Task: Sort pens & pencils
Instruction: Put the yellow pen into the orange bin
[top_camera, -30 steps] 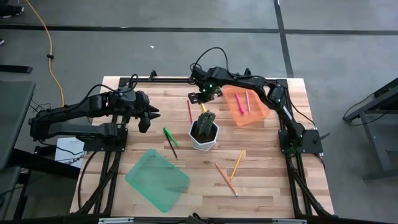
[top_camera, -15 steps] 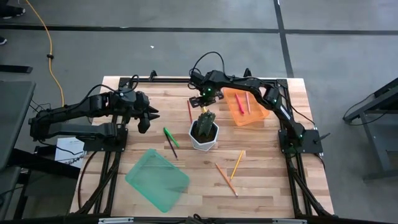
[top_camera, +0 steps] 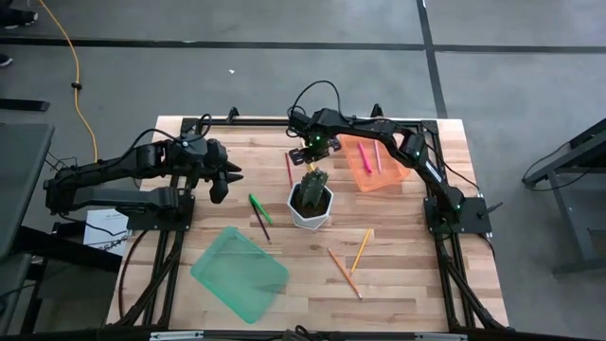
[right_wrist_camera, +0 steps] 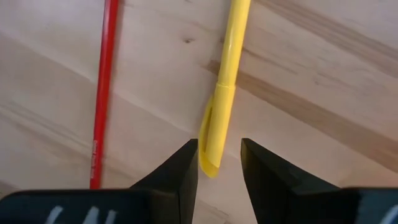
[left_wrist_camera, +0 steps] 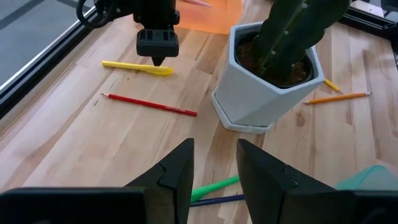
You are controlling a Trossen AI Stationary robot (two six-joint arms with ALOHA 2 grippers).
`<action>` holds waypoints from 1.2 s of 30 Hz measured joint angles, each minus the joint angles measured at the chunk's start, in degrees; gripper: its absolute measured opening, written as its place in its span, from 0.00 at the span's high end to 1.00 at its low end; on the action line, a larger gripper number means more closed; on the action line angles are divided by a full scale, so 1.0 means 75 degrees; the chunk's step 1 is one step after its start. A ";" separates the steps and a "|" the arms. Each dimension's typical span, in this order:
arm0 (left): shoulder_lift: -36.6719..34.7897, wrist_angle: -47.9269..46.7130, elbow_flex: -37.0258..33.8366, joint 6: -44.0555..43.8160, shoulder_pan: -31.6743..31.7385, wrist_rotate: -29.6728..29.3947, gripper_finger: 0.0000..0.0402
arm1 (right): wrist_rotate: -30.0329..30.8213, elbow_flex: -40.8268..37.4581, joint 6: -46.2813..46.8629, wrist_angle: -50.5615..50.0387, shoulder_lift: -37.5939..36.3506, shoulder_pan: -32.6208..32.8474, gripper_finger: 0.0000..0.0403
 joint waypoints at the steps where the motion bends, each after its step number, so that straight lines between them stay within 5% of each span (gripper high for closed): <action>1: 0.0001 0.0001 0.0000 0.0003 0.0000 0.0000 0.73 | 0.0028 -0.0002 -0.0033 -0.0004 -0.0001 -0.0002 0.72; 36: 0.0001 0.0000 0.0000 0.0248 0.0000 0.0020 0.73 | -0.0252 0.0000 0.0100 -0.0207 0.0295 0.0140 0.72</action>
